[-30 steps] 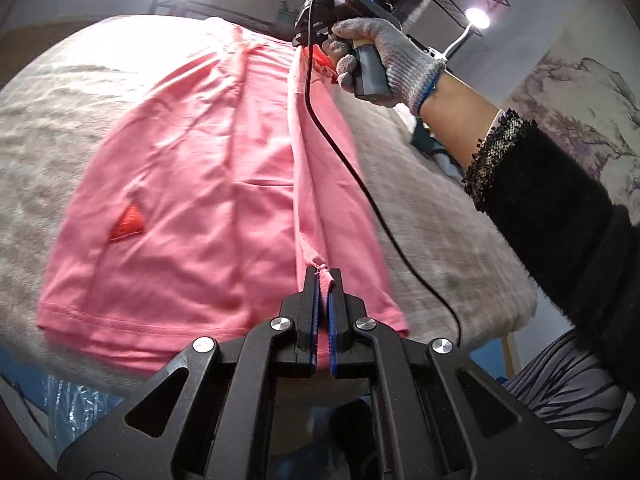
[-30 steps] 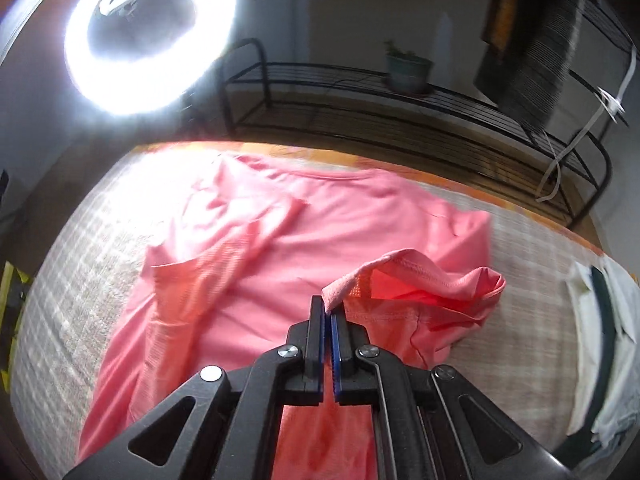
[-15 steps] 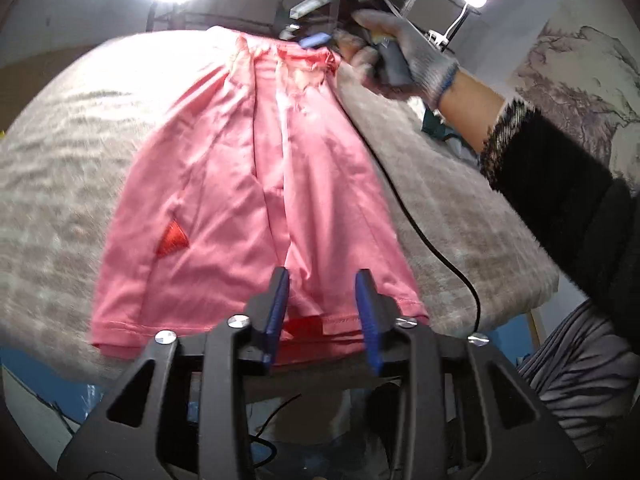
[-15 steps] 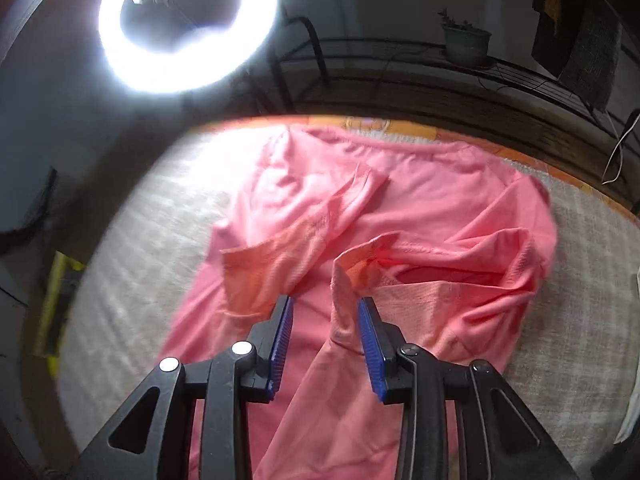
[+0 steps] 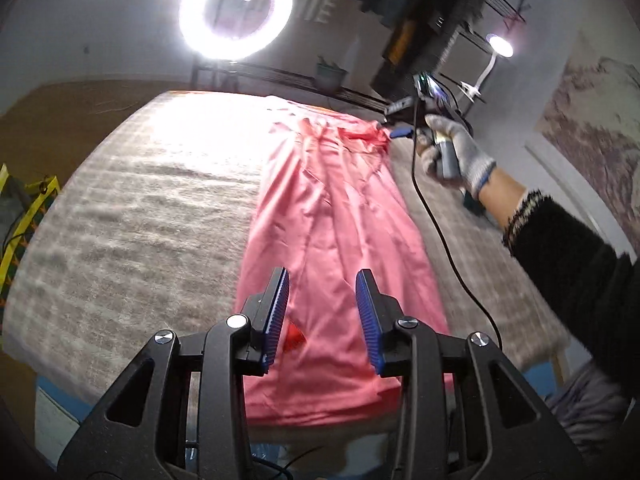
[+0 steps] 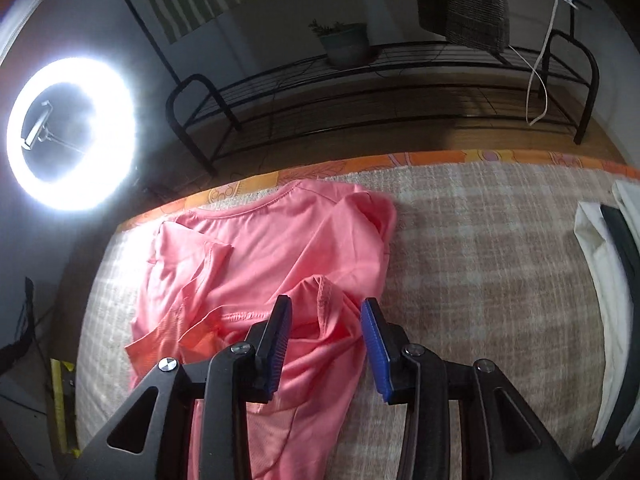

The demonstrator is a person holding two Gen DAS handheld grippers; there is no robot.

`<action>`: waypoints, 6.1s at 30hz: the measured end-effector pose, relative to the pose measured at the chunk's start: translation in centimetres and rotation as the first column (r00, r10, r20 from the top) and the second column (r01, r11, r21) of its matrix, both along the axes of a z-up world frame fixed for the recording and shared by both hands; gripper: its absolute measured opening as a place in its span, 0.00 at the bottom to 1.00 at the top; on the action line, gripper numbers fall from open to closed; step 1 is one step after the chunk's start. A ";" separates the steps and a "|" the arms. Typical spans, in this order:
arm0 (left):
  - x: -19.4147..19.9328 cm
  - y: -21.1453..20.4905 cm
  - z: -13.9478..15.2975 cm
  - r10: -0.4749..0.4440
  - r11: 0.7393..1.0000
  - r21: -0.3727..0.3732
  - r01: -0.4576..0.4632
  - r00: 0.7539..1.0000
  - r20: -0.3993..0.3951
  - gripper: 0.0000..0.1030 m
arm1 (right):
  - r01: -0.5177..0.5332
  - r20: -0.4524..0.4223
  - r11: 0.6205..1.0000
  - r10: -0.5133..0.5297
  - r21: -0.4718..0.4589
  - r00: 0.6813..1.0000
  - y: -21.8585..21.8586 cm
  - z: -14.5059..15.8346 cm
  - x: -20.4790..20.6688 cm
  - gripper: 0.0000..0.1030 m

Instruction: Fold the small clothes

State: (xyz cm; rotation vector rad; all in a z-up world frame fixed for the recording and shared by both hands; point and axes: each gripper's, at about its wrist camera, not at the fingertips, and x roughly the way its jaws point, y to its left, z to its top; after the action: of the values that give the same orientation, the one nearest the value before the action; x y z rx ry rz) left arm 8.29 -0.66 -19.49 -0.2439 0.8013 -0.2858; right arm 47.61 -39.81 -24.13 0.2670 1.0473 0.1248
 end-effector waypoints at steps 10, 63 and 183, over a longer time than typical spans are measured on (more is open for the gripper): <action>1.3 0.0 -0.7 -0.014 0.998 -0.054 0.013 0.999 -0.029 0.33 | -0.134 0.094 0.970 0.155 -0.205 0.983 3.8 3.0 1.1 0.00; -0.8 6.0 -9.5 -0.042 0.983 -0.179 -0.031 0.919 -0.392 0.33 | -0.215 -0.161 0.952 0.252 0.216 0.954 4.6 -3.5 -40.7 0.37; 27.2 -3.8 -7.7 -0.027 0.991 0.127 0.048 0.986 -0.163 0.22 | -0.273 0.028 0.953 0.271 0.135 0.962 3.6 -2.9 -17.9 0.17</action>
State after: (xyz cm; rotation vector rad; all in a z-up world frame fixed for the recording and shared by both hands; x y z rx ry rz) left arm 35.53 -4.42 -27.22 -0.1297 0.9817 -0.2504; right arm 29.75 -36.16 -27.02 0.2449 1.0639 0.4480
